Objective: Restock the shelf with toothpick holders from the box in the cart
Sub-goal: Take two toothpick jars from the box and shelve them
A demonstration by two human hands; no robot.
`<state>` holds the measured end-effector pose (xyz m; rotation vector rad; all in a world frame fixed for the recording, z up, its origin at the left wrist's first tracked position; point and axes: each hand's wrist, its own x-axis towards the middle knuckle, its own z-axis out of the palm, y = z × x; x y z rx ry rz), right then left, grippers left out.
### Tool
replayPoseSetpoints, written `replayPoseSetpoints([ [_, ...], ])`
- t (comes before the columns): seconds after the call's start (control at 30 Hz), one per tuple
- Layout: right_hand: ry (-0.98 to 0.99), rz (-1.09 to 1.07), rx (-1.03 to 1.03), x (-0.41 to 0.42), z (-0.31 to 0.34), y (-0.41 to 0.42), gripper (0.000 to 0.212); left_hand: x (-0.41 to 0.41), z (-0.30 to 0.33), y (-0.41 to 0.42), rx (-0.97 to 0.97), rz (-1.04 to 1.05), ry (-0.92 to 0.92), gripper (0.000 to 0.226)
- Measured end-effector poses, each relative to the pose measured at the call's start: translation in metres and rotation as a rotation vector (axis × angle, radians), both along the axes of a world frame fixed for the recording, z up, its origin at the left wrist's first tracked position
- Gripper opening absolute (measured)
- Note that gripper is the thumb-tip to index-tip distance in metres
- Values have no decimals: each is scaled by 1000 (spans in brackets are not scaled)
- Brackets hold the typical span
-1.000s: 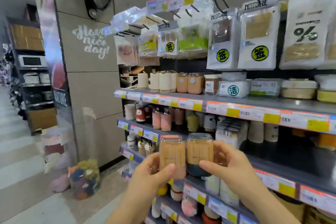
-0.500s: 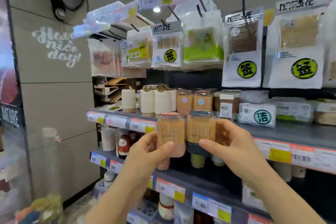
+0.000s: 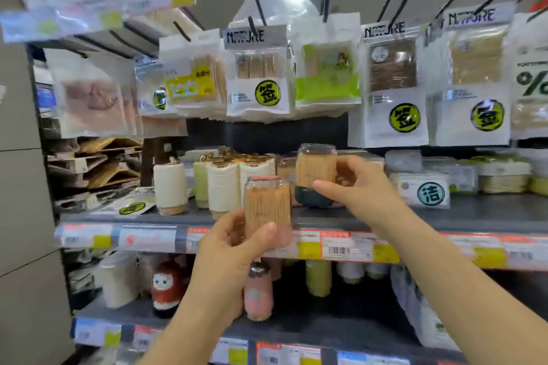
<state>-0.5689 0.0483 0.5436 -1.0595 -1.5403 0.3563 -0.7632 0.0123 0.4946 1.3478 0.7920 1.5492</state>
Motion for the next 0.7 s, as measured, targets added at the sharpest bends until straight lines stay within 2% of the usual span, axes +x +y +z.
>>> replayPoseSetpoints([
  [0.17,-229,-123,-63,-15,-1,15,38,-12,-3,14,-26,-71,-27,49],
  [0.47,-297,-223,-154,-28,4,24,21,-16,-5,21,-37,-120,3,54],
  [0.7,-346,-326,-154,-30,2,23,21,-16,-6,19,-38,-108,19,52],
])
